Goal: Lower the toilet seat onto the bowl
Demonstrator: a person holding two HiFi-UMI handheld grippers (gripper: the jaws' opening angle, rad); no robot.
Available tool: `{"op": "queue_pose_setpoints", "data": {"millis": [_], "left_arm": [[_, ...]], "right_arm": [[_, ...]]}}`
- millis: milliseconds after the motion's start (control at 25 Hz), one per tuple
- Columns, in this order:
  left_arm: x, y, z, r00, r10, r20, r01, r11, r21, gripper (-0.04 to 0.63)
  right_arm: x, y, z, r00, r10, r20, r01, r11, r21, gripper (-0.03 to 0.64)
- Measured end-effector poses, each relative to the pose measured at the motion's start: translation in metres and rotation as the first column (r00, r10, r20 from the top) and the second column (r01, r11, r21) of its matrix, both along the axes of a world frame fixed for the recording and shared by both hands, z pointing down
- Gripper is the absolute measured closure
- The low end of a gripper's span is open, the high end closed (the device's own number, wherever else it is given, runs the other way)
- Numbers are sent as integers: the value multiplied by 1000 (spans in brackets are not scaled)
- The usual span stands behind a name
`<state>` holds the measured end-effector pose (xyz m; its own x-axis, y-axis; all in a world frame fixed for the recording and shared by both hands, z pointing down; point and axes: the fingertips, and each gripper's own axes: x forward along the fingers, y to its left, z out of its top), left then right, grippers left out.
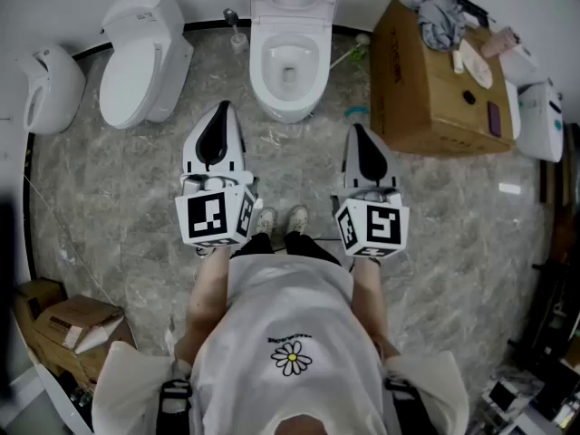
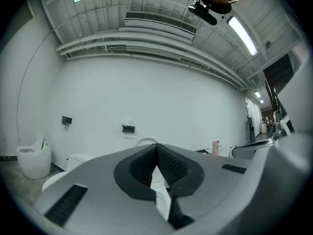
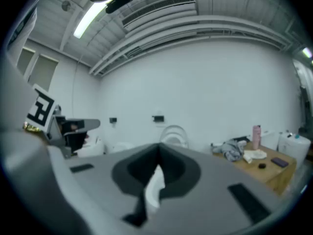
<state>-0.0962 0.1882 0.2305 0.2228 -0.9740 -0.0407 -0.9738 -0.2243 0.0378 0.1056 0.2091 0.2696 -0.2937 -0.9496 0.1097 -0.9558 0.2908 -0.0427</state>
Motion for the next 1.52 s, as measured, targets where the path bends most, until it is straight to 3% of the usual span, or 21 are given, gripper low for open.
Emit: {"op": "queue_pose_setpoints", "data": {"millis": [360,600,1120,1320,1520], "left_arm": [[16,-7,-4,1000,7,-17,-6,999,38,574],[31,-18,-1,1000,1,25,-3,998,56,574],[23,-39,0,993,-100,-69,102,994,32,574],[22,-70,15,994,-85,-67,86,996,15,574],[8,-134,22,990,-86,-113,86,996,-3,574]], "right_arm": [[12,-4,-1,998,-53,20,53,998,-18,589],[27,-11,3,996,-81,42,82,996,-20,588],[45,-47,21,995,-55,79,58,998,-37,588],[43,-76,28,997,-43,72,45,998,-33,588],[31,-133,29,997,-33,64,35,999,-33,588]]}}
